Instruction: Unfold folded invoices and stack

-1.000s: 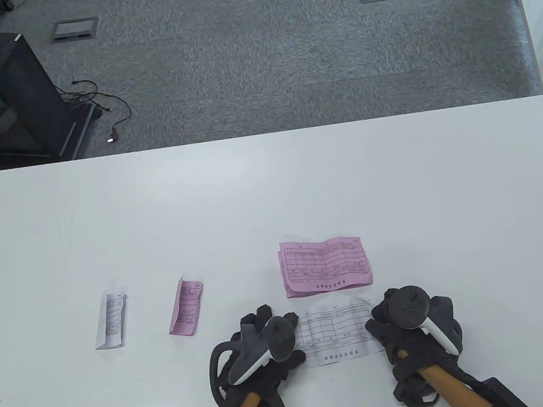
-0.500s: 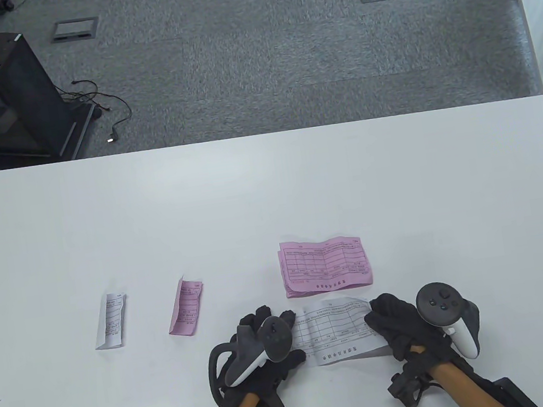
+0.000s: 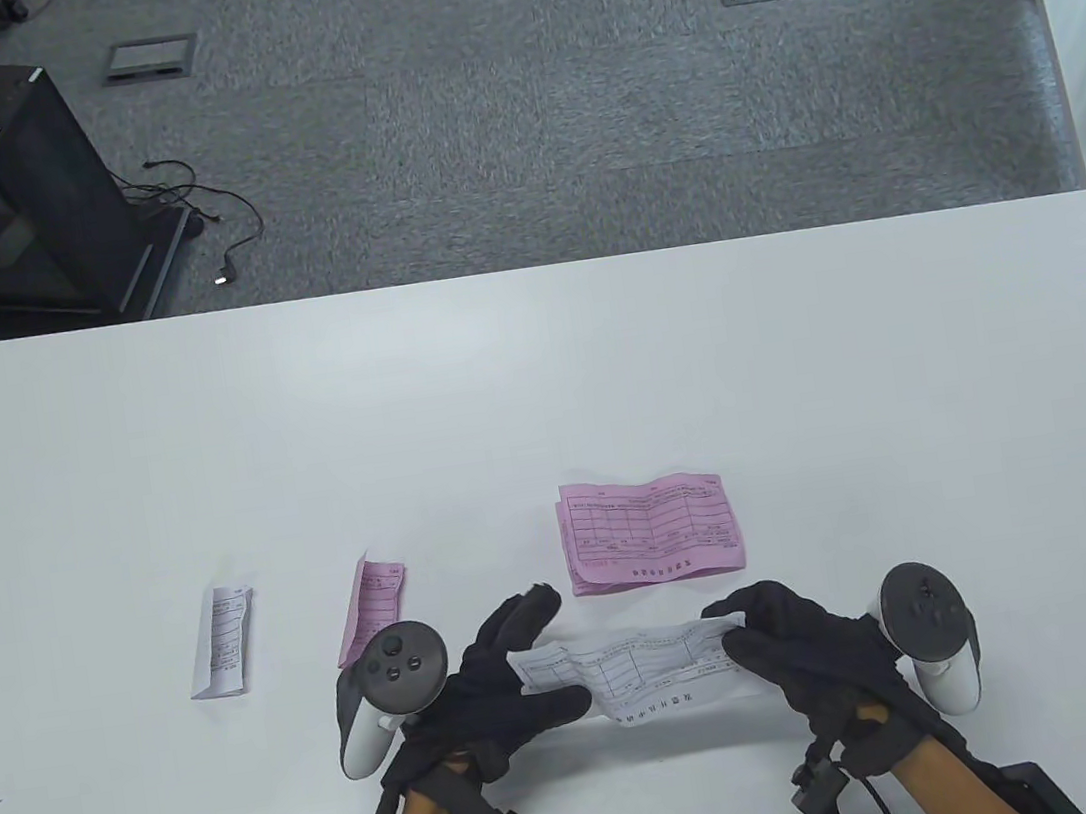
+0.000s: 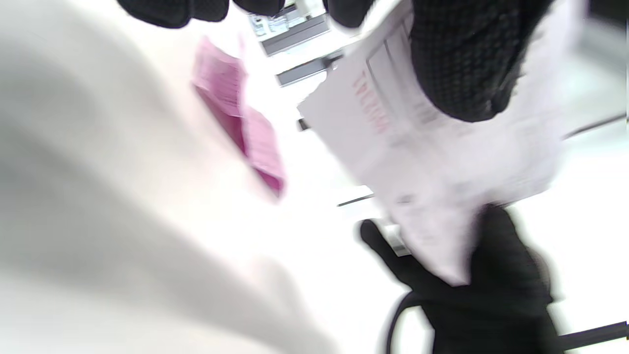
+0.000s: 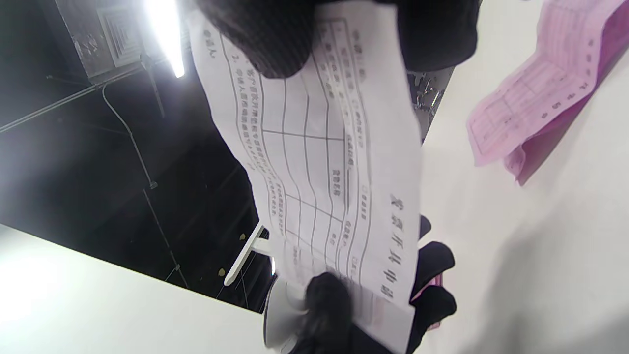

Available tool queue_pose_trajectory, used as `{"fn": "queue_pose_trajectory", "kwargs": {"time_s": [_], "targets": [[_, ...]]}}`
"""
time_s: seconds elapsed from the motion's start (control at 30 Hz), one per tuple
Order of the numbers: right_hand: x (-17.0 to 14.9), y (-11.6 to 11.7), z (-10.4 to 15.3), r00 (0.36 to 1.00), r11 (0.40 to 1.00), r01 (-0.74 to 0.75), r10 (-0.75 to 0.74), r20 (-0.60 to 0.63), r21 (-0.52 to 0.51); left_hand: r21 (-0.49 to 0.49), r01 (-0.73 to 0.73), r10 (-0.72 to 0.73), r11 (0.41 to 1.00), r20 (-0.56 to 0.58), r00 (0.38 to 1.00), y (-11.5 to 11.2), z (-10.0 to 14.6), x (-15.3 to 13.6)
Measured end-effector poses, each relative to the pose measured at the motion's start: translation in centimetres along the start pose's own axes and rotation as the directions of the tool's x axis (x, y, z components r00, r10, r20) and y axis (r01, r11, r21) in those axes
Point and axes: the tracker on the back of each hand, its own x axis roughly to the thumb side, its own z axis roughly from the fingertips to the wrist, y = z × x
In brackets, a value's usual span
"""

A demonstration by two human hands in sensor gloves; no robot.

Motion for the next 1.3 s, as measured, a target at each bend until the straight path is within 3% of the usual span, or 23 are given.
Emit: {"fn": "queue_pose_trajectory", "kwargs": {"time_s": [0.2,0.4,0.57,0.7,0.87,1.1,1.3], "targets": [[-1.3,-1.1,-0.1,0.999,0.993,-0.016,0.011,-0.047,-0.118,0.239,0.098,-0.107,0.966,0.025,0.994,-0.2,0.1,0.6],[-2.5,-1.1,-0.4,0.99,0.989,-0.07,0.054,-0.127,-0.128,0.321,0.163,-0.167,0.933,-0.016,0.986,-0.8,-0.2,0.4],[-3.5,-1.0,-0.5,0.974,0.984,-0.131,0.106,-0.199,-0.118,0.336,0.238,-0.228,0.912,-0.068,0.971,-1.1,-0.4,0.2],[-4.4,-0.8,-0.5,0.948,0.967,-0.221,0.183,-0.259,-0.124,0.241,0.303,-0.277,0.922,-0.136,0.951,-1.3,-0.6,0.0],[-4.8,-0.6,-0.5,0.919,0.942,-0.317,0.276,-0.283,-0.11,0.208,0.374,-0.337,0.904,-0.192,0.922,-1.7,-0.9,-0.3],[-4.6,-0.9,-1.1,0.875,0.891,-0.433,0.377,-0.304,-0.14,0.308,0.523,-0.44,0.795,-0.3,0.846,-1.5,-2.3,0.8],[-1.8,-2.4,-4.3,0.779,0.768,-0.615,0.557,-0.289,-0.178,0.32,0.62,-0.502,0.716,-0.381,0.776,-0.1,-5.7,4.1]]}}
